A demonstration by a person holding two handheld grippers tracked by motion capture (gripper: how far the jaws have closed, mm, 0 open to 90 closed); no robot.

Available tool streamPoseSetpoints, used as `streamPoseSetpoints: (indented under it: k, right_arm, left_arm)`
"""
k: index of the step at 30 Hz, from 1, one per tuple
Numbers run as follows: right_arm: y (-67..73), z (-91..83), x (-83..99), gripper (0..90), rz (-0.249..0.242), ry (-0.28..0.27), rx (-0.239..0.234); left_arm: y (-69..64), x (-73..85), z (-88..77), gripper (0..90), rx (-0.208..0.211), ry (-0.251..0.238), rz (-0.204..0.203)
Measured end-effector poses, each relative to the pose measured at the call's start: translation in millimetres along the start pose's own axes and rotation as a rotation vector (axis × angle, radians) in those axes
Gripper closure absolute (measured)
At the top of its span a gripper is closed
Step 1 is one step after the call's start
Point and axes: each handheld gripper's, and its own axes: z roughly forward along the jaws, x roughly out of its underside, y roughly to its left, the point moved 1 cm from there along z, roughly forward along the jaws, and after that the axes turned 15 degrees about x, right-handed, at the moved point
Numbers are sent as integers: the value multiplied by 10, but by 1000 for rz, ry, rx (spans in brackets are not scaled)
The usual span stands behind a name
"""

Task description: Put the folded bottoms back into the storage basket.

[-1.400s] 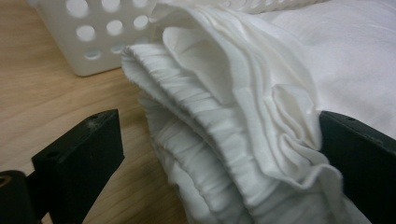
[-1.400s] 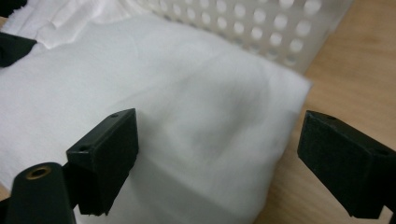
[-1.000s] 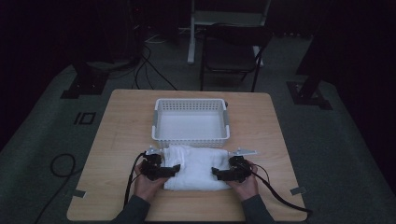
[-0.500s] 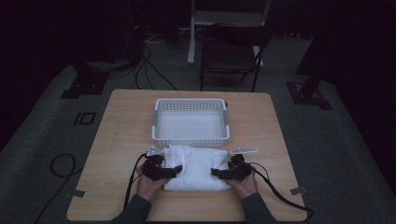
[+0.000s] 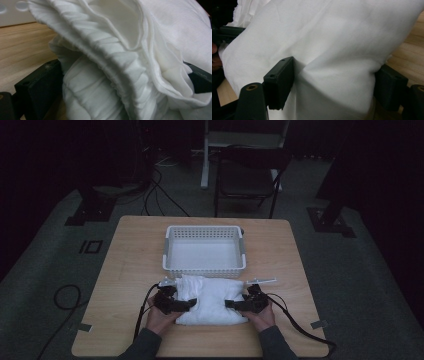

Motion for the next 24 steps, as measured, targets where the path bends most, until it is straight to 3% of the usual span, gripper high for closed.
streamPoseSetpoints:
  k: [4, 11, 16, 20, 24]
  right_arm:
    - [-17, 22, -18, 322, 4, 15, -42]
    - [-50, 59, -48, 461, 17, 33, -78]
    - [-31, 31, -46, 611, -1, -3, -78]
    - [4, -5, -31, 656, -23, -44, -61]
    - [80, -43, -35, 665, -67, -77, -14]
  left_arm:
    - [-20, -3, 12, 28, -11, 7, 7]
    - [-14, -3, -6, 271, 64, 7, -39]
    - [-2, 6, -26, 410, 109, 1, -56]
    - [-79, -4, -46, 489, 73, 1, -20]
    - [-118, -8, -65, 503, 48, -7, -5]
